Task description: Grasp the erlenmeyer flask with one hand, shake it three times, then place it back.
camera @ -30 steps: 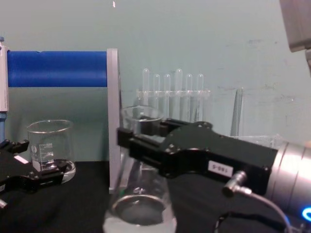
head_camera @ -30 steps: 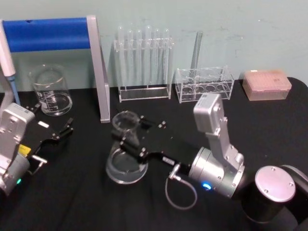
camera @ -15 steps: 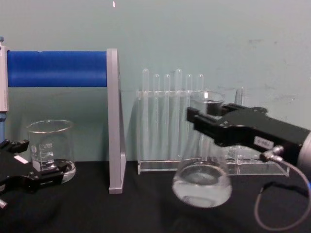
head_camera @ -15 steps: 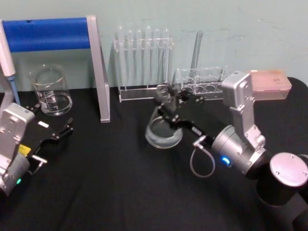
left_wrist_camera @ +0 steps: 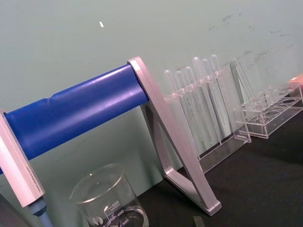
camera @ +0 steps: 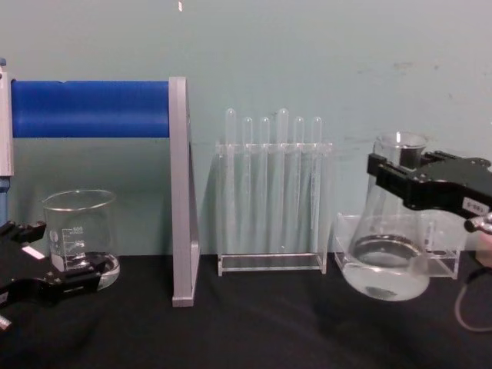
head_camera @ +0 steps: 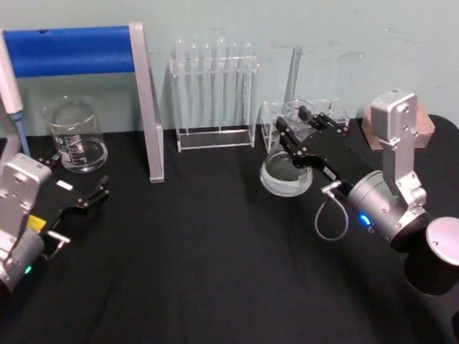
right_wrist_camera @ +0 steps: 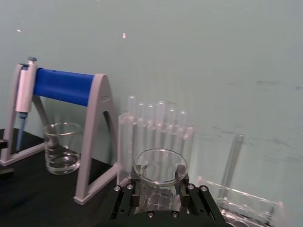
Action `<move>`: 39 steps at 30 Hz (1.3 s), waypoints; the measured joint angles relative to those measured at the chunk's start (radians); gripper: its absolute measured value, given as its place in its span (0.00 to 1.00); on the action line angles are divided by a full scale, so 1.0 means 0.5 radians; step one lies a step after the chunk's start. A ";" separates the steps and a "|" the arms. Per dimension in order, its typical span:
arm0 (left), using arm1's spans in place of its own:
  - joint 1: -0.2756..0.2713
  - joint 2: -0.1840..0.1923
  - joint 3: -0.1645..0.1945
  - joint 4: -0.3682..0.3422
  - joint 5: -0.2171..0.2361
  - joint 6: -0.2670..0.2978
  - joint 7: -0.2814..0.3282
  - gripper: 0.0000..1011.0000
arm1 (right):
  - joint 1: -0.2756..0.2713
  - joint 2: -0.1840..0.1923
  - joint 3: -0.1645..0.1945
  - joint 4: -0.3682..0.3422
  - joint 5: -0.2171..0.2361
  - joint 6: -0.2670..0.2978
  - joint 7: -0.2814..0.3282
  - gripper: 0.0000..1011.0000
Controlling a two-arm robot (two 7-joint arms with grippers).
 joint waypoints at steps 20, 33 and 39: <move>0.000 0.000 0.000 0.000 0.000 0.000 0.000 0.99 | -0.037 -0.061 0.063 -0.019 -0.048 0.033 0.062 0.45; 0.000 0.000 0.000 0.000 0.000 0.000 0.000 0.99 | -0.069 -0.064 -0.132 -0.108 -0.015 0.065 0.250 0.45; 0.000 0.000 0.000 0.000 0.000 0.000 0.000 0.99 | -0.080 -0.047 -0.239 -0.149 0.009 0.074 0.328 0.45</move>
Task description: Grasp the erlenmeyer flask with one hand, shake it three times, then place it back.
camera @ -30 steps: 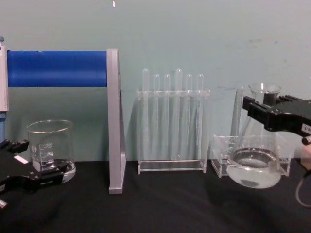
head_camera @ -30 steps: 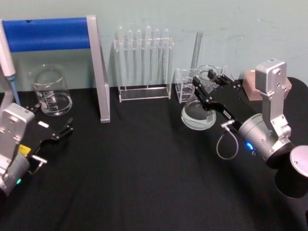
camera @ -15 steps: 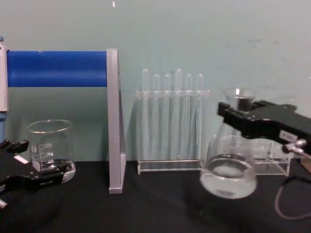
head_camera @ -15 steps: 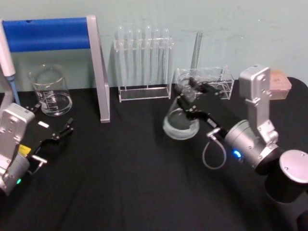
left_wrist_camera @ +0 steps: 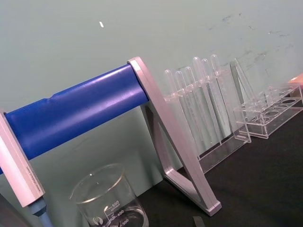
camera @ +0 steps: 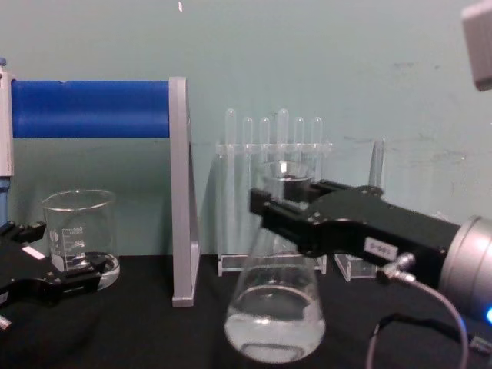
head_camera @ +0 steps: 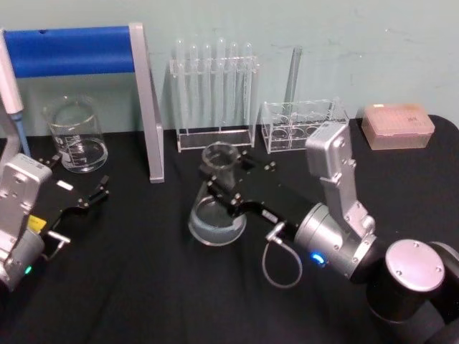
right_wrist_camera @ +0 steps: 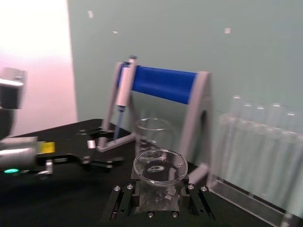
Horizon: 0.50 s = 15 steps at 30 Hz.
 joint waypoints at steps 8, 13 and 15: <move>0.000 0.000 0.000 0.000 0.000 0.000 0.000 0.99 | -0.011 0.031 -0.112 -0.051 0.029 0.005 0.065 0.45; 0.000 0.000 0.000 0.000 0.000 0.000 0.000 0.99 | -0.011 0.045 -0.149 -0.063 0.043 0.005 0.077 0.45; 0.000 0.000 0.000 0.000 0.000 0.000 0.000 0.99 | -0.010 0.050 -0.157 -0.064 0.048 0.005 0.077 0.45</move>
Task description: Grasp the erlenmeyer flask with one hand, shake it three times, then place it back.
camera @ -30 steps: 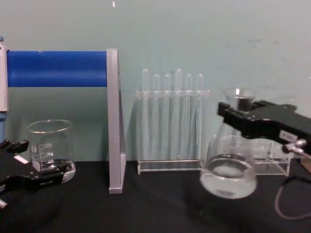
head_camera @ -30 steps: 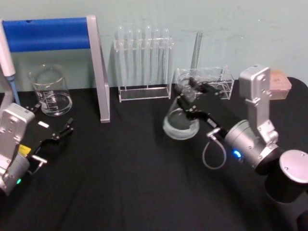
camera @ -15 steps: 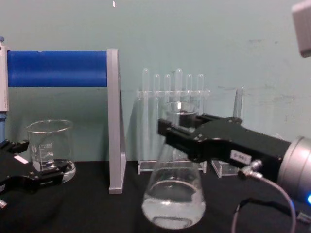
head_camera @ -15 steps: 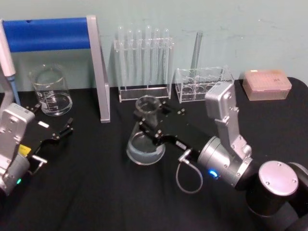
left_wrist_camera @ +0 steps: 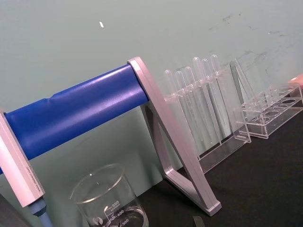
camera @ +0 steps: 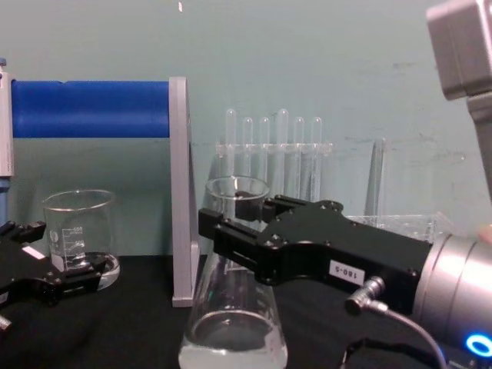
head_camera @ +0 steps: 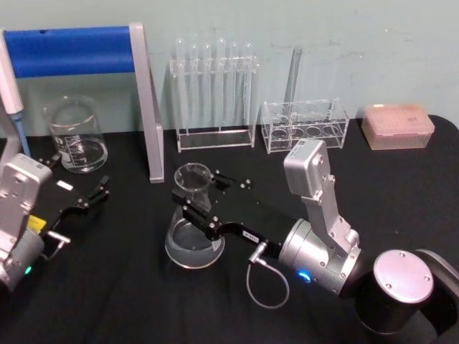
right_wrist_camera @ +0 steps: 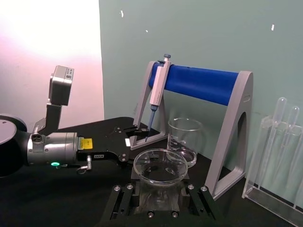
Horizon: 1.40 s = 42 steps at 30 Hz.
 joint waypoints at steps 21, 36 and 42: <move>0.000 0.000 0.000 0.000 0.000 0.000 0.000 0.99 | 0.049 -0.008 0.211 0.116 -0.013 -0.034 -0.233 0.45; 0.000 0.000 0.000 0.000 0.000 0.000 0.000 0.99 | 0.058 -0.042 0.450 0.185 -0.047 -0.054 -0.383 0.45; 0.000 0.000 0.000 0.000 0.000 0.000 0.000 0.99 | 0.052 -0.052 0.499 0.189 -0.060 -0.055 -0.400 0.45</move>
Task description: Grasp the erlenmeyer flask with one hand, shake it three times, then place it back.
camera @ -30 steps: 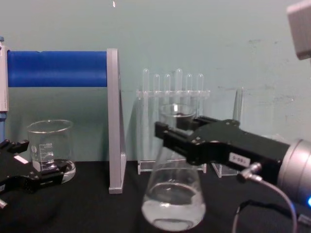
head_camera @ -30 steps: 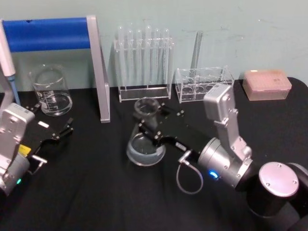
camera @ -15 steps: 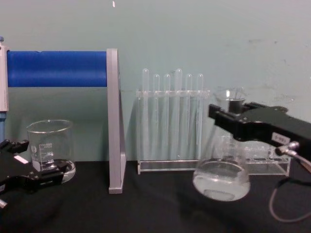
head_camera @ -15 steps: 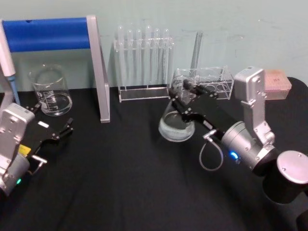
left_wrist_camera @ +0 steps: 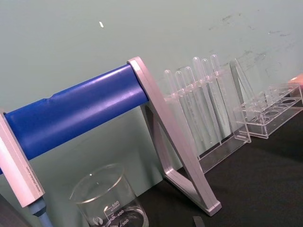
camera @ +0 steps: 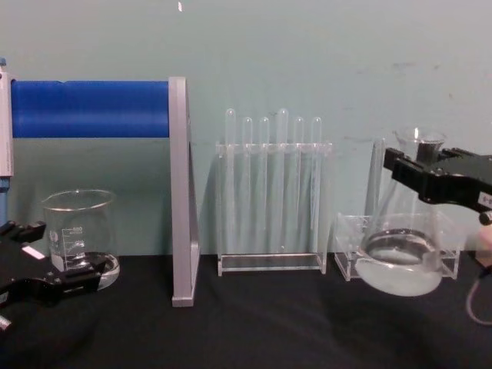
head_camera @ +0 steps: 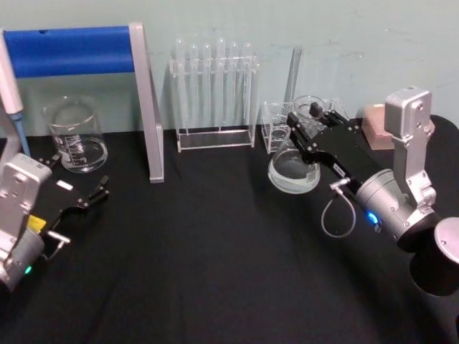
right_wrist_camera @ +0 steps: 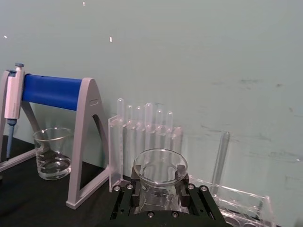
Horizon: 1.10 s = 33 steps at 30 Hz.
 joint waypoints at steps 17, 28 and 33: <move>0.000 0.000 0.000 0.000 0.000 0.000 0.000 0.99 | -0.001 -0.034 -0.085 -0.026 -0.022 0.019 0.115 0.45; 0.000 0.000 0.000 0.000 0.000 0.000 0.000 0.99 | -0.012 -0.022 -0.276 -0.093 -0.009 0.034 0.265 0.45; 0.000 0.000 0.000 0.000 0.000 0.000 0.000 0.99 | -0.015 -0.004 -0.349 -0.126 0.004 0.031 0.313 0.45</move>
